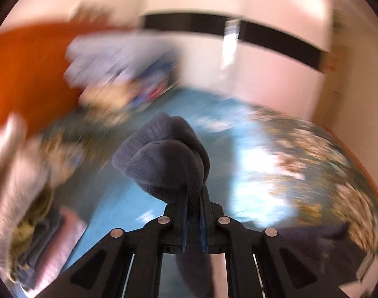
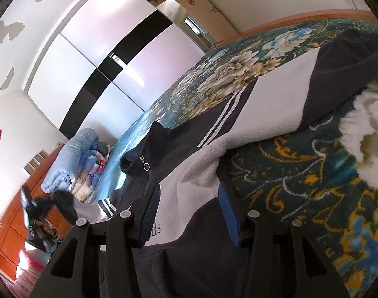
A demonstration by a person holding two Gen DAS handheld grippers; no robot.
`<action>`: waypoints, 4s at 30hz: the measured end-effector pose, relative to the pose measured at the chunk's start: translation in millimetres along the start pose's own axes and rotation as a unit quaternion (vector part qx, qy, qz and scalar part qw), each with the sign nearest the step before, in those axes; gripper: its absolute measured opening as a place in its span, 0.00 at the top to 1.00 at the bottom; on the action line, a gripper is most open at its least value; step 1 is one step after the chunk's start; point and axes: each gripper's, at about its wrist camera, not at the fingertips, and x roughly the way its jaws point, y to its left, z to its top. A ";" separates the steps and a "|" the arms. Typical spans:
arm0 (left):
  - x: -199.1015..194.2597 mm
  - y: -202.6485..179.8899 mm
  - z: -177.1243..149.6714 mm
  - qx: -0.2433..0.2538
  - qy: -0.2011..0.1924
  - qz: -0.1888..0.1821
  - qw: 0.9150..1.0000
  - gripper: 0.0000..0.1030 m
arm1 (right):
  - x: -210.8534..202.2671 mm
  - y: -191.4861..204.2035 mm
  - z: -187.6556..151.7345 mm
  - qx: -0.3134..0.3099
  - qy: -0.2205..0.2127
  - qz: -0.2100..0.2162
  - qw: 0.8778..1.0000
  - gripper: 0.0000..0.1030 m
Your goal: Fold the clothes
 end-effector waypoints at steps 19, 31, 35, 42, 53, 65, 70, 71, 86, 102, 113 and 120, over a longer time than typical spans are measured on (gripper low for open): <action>-8.2 -317.6 -163.1 0.278 0.087 -0.156 0.944 0.91 | -2.8 -15.2 -0.8 0.017 -0.003 0.003 1.000 0.51; -22.3 -292.8 -163.9 0.257 0.135 -0.221 0.931 0.40 | 2.2 -18.0 0.3 0.010 0.005 -0.005 1.000 0.51; -37.9 -219.3 -138.0 0.211 0.117 -0.200 0.950 0.31 | -0.3 -15.6 -1.5 0.003 0.010 -0.014 1.000 0.51; 28.5 -76.2 -138.0 0.053 0.161 -0.055 0.984 0.28 | 6.7 35.7 6.4 -0.063 0.047 -0.013 0.997 0.38; 46.7 -30.5 -165.3 -0.014 0.200 -0.079 0.977 0.28 | 139.9 159.5 67.8 -0.171 0.156 -0.092 0.968 0.34; 36.9 -10.7 -168.2 -0.031 0.196 -0.099 0.975 0.28 | 256.1 151.0 72.4 -0.138 0.231 -0.336 0.903 0.34; 36.7 -2.9 -168.3 -0.041 0.196 -0.103 0.974 0.28 | 254.3 138.1 75.4 -0.103 0.239 -0.356 0.898 0.63; 37.3 -2.2 -168.6 -0.044 0.198 -0.103 0.974 0.28 | 251.6 137.0 77.1 -0.096 0.240 -0.350 0.900 0.67; 42.2 -3.7 -173.8 -0.050 0.206 -0.118 0.970 0.28 | 123.8 110.0 83.0 -0.072 0.093 -0.065 0.991 0.78; 41.8 -23.5 -176.4 -0.019 0.220 -0.106 0.969 0.28 | 129.7 20.1 55.1 -0.004 0.157 -0.093 0.983 0.77; 26.0 -9.0 -170.1 -0.009 0.206 -0.100 0.973 0.28 | 10.7 -34.4 107.8 0.003 0.055 -0.112 0.992 0.54; 21.7 1.8 -165.4 -0.027 0.197 -0.079 0.977 0.28 | -82.4 -148.4 132.8 0.141 -0.040 -0.204 0.968 0.53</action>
